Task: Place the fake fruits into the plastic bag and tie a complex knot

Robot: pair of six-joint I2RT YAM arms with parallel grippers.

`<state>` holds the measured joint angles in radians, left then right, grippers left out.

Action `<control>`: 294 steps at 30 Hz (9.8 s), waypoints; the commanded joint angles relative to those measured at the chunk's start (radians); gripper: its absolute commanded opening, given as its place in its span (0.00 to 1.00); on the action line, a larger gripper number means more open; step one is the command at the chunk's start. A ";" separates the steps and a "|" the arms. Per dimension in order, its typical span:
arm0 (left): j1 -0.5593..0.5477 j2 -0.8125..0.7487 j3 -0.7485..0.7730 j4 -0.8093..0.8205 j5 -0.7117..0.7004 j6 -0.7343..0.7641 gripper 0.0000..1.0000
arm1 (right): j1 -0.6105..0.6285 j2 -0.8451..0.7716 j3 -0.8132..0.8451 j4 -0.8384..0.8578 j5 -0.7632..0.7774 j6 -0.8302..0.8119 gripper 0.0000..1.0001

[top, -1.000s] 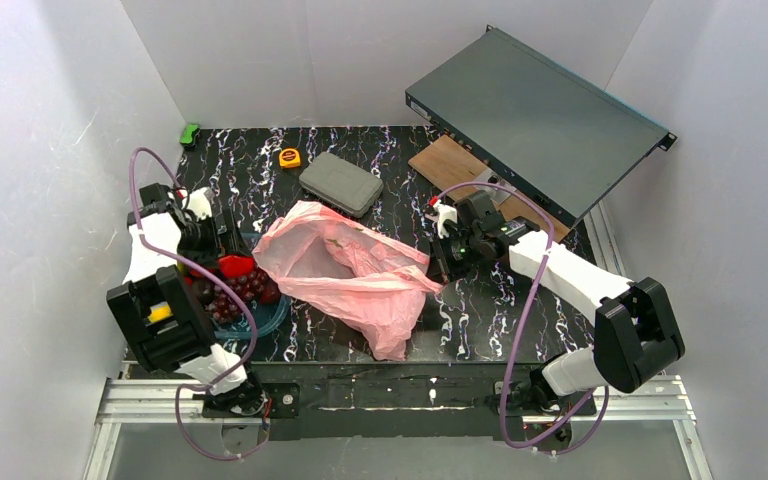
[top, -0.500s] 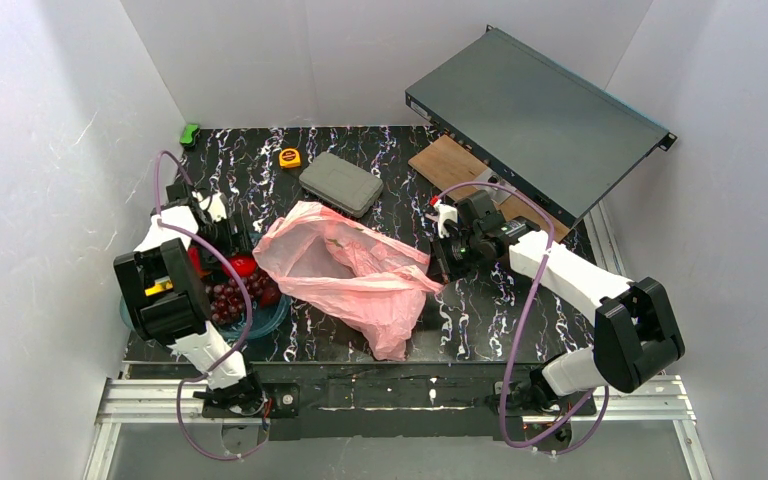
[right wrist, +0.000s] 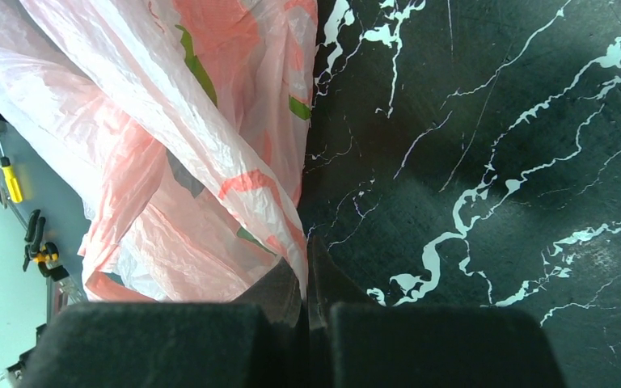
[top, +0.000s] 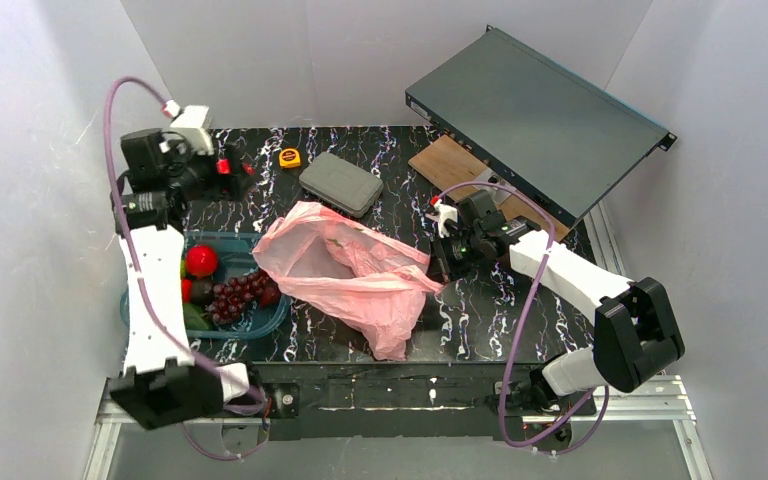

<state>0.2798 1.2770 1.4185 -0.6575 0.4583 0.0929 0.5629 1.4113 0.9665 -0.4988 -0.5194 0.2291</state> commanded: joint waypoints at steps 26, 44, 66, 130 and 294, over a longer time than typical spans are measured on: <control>-0.906 0.159 -0.169 -0.059 -0.228 0.318 0.98 | -0.040 -0.024 0.008 0.016 -0.020 -0.007 0.01; -0.272 0.013 0.268 -0.224 0.314 -0.039 0.98 | -0.043 0.020 0.027 0.015 -0.033 0.001 0.01; 0.283 0.203 -0.345 -0.391 0.279 1.088 0.94 | -0.049 0.011 0.024 0.001 -0.032 -0.007 0.01; -0.878 -0.012 0.099 -0.276 0.234 0.668 0.00 | -0.051 0.003 0.039 -0.017 -0.071 -0.018 0.01; -0.999 -0.068 -0.141 0.048 0.247 0.429 0.72 | -0.051 0.002 0.148 -0.099 -0.168 -0.087 0.01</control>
<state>-0.6968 1.1984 1.2144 -0.5938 0.5629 0.4961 0.5171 1.4353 1.0653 -0.5968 -0.6380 0.1497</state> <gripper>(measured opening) 0.760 0.022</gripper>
